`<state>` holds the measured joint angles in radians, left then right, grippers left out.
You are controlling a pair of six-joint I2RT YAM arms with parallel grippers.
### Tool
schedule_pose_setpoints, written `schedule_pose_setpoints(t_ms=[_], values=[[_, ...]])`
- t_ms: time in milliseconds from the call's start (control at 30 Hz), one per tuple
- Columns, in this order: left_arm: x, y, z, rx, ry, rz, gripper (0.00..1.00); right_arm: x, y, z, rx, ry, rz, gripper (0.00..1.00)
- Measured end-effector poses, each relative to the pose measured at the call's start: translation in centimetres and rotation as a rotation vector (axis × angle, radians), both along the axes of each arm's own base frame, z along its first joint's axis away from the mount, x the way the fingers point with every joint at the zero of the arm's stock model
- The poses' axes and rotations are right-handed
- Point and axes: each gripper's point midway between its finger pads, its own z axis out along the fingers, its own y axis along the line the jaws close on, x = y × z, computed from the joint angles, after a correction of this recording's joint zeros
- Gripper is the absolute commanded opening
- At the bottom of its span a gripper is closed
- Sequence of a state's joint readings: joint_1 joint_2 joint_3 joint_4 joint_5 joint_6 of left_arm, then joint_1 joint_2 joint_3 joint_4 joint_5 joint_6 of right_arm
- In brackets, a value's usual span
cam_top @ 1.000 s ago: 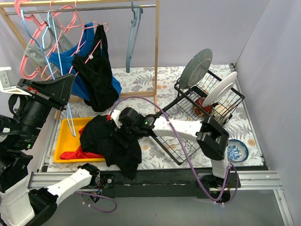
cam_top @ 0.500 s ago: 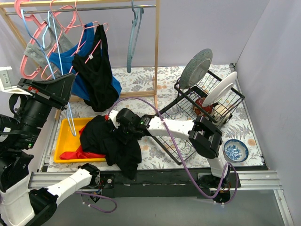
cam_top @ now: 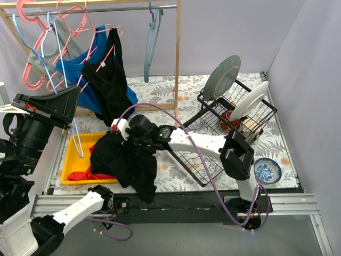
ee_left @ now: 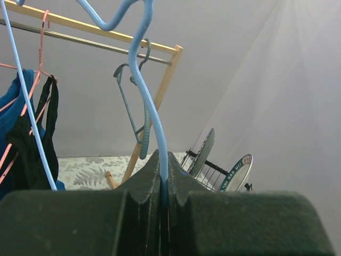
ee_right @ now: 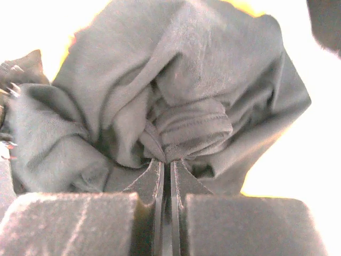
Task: Remove the tank top from the hanger
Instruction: Place the tank top in the bin.
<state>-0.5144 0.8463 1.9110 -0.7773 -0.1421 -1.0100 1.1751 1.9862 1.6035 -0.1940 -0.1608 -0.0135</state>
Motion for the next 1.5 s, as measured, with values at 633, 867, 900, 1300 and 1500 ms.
schedule_pose_setpoints(t_ms=[633,867,900,1300,1500], values=[[-1.1,0.7,1.2,-0.021,-0.037,0.001,0.0,0.6,9.8,17.9,0.541,-0.503,0.339,0.01],[-1.2,0.7,1.3,-0.022,-0.038,0.001,0.0,-0.2,10.9,17.8,0.604,-0.526,0.404,0.01],[-1.2,0.7,1.3,-0.022,-0.038,0.002,0.0,-0.4,11.1,17.9,0.616,-0.528,0.419,0.01],[-2.8,0.6,3.3,-0.057,-0.089,-0.05,0.0,-1.2,13.2,21.1,0.765,-0.689,0.533,0.01],[-3.6,0.9,4.1,-0.082,-0.123,-0.058,0.0,-1.9,13.2,23.7,0.87,-0.734,0.53,0.01]])
